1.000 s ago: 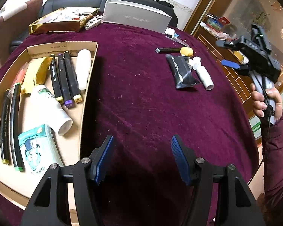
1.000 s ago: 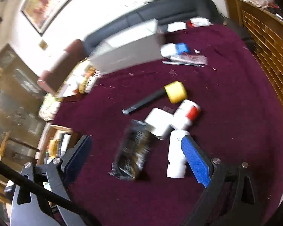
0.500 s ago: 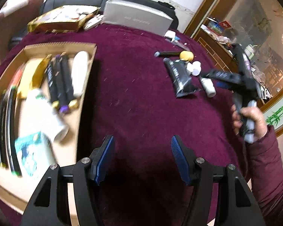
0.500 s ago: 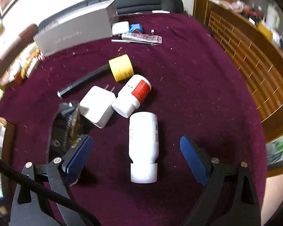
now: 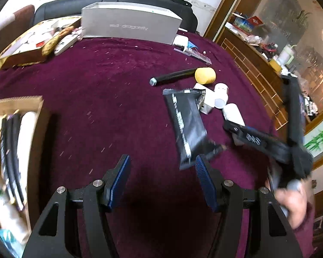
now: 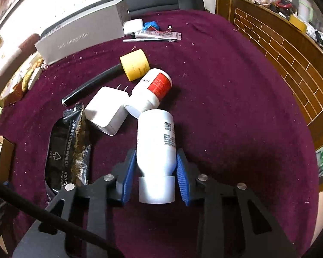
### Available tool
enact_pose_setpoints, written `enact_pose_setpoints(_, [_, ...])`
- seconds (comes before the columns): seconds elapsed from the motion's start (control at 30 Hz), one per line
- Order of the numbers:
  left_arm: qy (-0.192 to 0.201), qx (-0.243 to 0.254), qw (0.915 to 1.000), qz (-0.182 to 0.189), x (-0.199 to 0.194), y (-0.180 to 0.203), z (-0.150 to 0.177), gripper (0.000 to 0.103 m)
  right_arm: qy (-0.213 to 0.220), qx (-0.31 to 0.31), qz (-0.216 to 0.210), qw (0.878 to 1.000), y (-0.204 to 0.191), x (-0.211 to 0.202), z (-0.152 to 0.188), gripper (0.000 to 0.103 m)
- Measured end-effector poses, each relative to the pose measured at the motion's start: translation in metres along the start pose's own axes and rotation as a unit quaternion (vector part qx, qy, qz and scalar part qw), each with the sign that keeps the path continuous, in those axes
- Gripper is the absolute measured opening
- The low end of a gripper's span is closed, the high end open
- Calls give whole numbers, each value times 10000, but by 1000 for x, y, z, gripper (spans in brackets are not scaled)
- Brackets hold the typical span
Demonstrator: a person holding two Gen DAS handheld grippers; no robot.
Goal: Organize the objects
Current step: 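Grasp the black snack bag with the left gripper while the right gripper grasps a white bottle, then carry the snack bag into the tray with the left gripper while the right gripper places the white bottle there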
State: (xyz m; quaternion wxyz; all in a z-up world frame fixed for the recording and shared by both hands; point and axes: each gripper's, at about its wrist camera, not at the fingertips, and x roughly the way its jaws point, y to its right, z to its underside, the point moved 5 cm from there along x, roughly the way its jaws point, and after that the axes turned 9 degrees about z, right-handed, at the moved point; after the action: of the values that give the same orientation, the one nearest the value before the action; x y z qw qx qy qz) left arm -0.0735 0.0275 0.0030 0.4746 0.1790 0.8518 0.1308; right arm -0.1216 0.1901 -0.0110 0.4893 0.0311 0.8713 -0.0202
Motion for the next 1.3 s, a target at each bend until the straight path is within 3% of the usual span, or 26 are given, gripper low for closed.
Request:
enact_pose_setpoints(0.23, [-40,56,9999,-88,45,14,-21,56,144,119,-270,9995,2,3,-1,32])
enact_pose_setpoints(0.47, [-92,310,9985,-433,79,17,-30,58,183,202,-447,9986,5,3,-1,32])
enact_pose_setpoints(0.73, [243,1081,9898,-892,96,37,-32,57,257,244,-457,9983,7,3,0,32])
enact_pose_setpoints(0.77, [241,1050,9906,-842,95,36,-32,55,272,233,-450,9983,7,3,0,32])
enact_pose_setpoints(0.83, [243,1072,9910,-768,92,34,-32,37,309,162,-376,9987,5,3,0,32])
enact_pose_setpoints(0.9, [251,1016,9922,-679,86,30,-31,30,378,30,-216,9990,1,3,1,32])
enact_pose_setpoints(1.1, [484,886,9919,-766,46,15,-28,29,544,-216,114,9982,-6,3,4,32])
enact_pose_setpoints(1.3, [906,1004,9841,-1153,-9,6,-13,30,582,-183,141,9980,-5,3,4,32])
